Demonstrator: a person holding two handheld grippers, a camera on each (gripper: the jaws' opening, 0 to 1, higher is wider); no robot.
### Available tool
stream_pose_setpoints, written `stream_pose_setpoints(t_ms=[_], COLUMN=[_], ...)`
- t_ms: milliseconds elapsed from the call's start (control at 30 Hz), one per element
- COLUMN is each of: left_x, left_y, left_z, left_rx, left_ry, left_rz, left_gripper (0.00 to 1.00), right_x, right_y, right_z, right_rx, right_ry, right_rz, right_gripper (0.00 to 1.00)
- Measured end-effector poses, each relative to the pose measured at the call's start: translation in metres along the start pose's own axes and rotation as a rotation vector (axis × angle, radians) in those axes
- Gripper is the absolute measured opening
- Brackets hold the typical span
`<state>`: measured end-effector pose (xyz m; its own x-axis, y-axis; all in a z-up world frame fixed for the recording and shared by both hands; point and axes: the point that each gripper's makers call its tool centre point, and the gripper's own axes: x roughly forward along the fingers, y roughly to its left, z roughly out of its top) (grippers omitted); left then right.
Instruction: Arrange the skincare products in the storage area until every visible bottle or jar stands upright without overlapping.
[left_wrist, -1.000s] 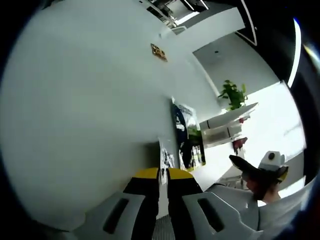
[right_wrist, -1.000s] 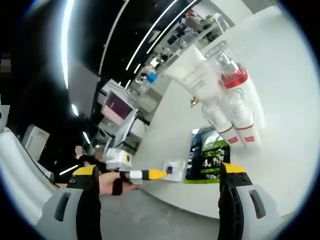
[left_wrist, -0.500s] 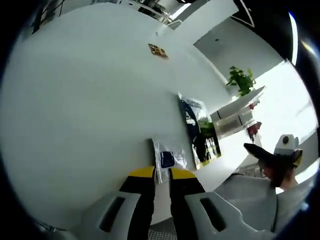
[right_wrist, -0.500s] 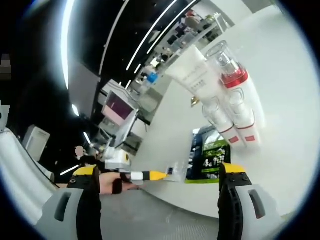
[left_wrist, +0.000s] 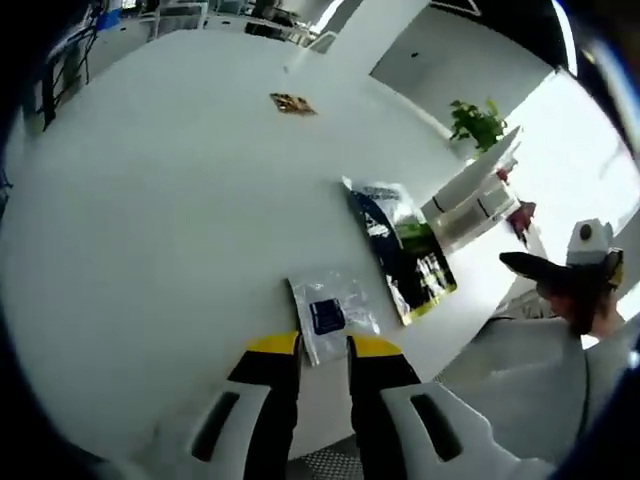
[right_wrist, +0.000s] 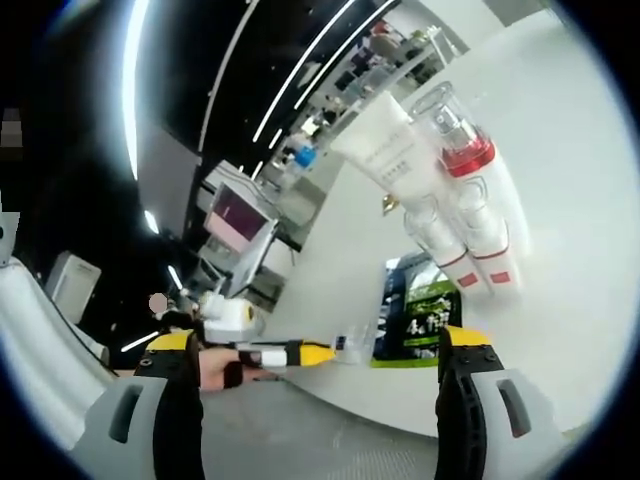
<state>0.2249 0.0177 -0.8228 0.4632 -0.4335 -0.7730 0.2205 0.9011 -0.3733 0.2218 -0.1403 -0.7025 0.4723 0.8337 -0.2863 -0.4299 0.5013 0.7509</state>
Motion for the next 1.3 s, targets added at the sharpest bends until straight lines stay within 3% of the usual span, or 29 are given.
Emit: stream_pose_setpoints(t_ms=[100,267,367,500,567,767,833,1300], left_x=[-0.002,-0.004,-0.005,0.001,0.008,0.02,0.021,0.025], left_y=[-0.008,-0.001,0.003,-0.016,-0.02,-0.012,-0.012,-0.02], left_z=[0.001,0.009,0.025,0.033,0.027,0.019,0.023,0.024], left_rx=[0.052,0.156,0.333,0.509,0.539,0.579,0.585,0.576], left_ry=[0.008,-0.006,-0.058,-0.118,-0.098,-0.045,-0.069,-0.055], left_rz=[0.013,0.062,0.114,0.054,0.036,0.062,0.061,0.08], left_gripper=[0.15,0.16,0.19,0.26,0.3,0.25,0.26,0.28], right_x=[0.0,0.0,0.0,0.001,0.001,0.001,0.001,0.001], right_y=[0.0,0.001,0.001,0.001,0.001,0.001,0.0,-0.001], right_z=[0.0,0.0,0.0,0.0,0.0,-0.001,-0.001,0.0], right_rx=[0.001,0.001,0.002,0.003,0.003,0.003,0.005,0.008], right_ry=[-0.002,-0.003,-0.003,-0.002,0.0,0.001,0.001,-0.001], right_rz=[0.0,0.001,0.001,0.002,0.002,0.002,0.001,0.0], right_gripper=[0.98,0.98,0.98,0.98,0.98,0.98,0.98,0.98])
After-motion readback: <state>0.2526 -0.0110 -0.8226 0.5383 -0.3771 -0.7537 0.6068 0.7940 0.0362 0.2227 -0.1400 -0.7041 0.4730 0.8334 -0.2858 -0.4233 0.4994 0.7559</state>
